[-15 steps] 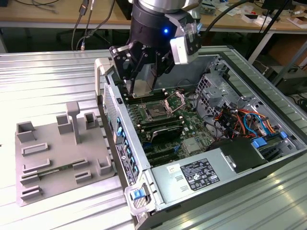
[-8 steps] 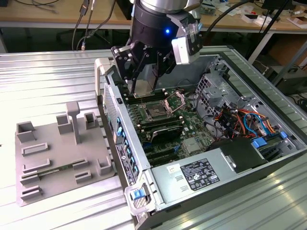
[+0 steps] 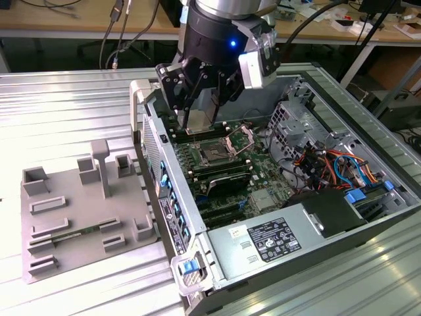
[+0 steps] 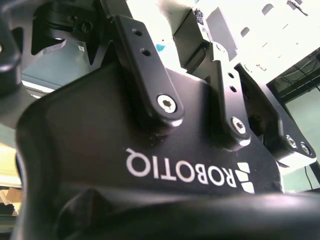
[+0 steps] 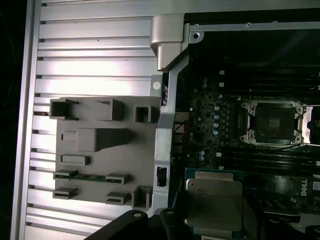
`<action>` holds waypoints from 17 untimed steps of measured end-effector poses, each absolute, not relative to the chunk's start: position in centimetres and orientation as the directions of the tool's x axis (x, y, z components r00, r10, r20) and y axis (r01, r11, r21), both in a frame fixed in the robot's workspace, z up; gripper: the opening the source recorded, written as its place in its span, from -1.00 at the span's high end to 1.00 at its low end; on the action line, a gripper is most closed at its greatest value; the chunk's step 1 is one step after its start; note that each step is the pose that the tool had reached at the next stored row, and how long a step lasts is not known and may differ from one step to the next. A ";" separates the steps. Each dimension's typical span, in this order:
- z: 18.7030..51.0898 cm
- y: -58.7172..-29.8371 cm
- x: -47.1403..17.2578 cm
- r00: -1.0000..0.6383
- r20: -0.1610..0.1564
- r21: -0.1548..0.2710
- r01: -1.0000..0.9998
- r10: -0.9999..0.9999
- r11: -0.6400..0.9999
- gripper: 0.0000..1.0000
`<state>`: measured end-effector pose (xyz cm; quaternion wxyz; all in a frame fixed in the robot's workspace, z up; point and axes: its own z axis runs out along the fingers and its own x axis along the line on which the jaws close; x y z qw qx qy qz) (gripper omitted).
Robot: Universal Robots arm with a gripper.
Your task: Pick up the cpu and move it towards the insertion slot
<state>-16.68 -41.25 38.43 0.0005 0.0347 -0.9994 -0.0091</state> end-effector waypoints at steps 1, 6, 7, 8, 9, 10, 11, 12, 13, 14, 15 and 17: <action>38.4 -41.2 -16.6 -0.998 0.000 0.018 -0.069 -0.069 0.997 -0.06; 38.4 -41.2 -16.3 -0.998 0.000 0.018 -0.069 -0.069 0.997 -0.06; 38.4 -41.2 -16.3 -0.998 0.000 0.018 -0.069 -0.069 0.997 -0.06; 38.4 -41.2 -16.2 -0.998 0.000 0.018 -0.069 -0.069 0.997 -0.06; 38.4 -41.2 -16.2 -0.998 0.000 0.018 -0.069 -0.069 0.997 -0.06; 38.4 -41.2 -16.1 -0.998 0.000 0.018 -0.069 -0.069 0.997 -0.06; 38.4 -41.2 -16.0 -0.998 0.000 0.018 -0.069 -0.069 0.997 -0.06; 38.3 -41.2 -16.0 -0.998 0.000 0.018 -0.069 -0.069 0.997 -0.06; 38.3 -41.2 -15.9 -0.998 0.000 0.018 -0.069 -0.069 0.997 -0.06; 38.3 -41.2 -15.8 -0.998 0.000 0.018 -0.069 -0.069 0.997 -0.06; 38.3 -41.2 -15.7 -0.998 0.000 0.018 -0.069 -0.069 0.997 -0.06; 38.3 -41.2 -15.5 -0.998 0.000 0.018 -0.069 -0.069 0.997 -0.06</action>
